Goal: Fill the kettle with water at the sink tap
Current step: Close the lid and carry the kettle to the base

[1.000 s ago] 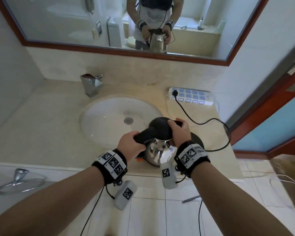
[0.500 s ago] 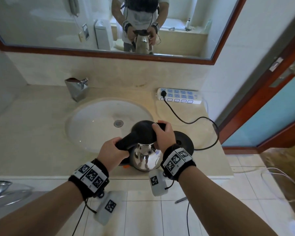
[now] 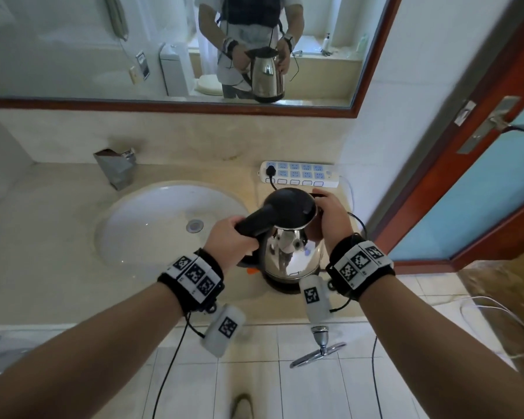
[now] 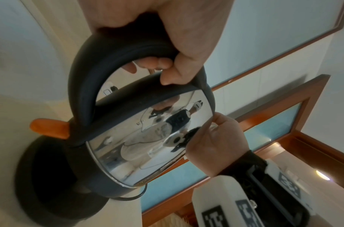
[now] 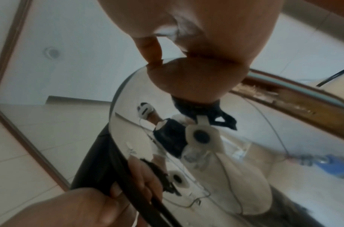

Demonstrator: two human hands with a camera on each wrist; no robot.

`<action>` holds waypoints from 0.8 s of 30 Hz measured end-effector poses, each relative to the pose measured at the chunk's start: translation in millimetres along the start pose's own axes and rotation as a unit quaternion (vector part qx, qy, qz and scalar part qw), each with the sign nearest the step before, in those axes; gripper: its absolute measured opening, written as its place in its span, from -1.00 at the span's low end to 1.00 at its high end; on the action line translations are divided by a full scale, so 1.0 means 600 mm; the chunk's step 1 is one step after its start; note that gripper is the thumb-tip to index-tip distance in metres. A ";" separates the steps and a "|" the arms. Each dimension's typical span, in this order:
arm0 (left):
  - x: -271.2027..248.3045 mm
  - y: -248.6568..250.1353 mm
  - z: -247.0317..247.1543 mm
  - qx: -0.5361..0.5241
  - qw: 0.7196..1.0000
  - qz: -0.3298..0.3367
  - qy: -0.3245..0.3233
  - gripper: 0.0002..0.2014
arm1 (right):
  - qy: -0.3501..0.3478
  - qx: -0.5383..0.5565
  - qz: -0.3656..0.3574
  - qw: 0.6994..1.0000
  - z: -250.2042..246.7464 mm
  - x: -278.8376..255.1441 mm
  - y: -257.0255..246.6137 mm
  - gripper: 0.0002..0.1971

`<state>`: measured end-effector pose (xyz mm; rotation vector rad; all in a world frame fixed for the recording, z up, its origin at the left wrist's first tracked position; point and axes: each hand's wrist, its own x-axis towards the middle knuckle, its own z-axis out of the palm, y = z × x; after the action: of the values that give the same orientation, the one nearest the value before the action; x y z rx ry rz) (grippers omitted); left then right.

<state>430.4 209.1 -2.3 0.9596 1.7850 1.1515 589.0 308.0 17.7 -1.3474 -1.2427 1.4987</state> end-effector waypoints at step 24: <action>0.040 -0.027 0.048 0.079 0.997 -0.011 0.013 -0.81 | -0.029 -0.001 0.024 0.999 -0.035 0.051 0.059 -0.61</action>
<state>443.9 235.6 -30.5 1.0173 1.9248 1.0251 607.4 332.4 -23.5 -1.3531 -1.2565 1.5793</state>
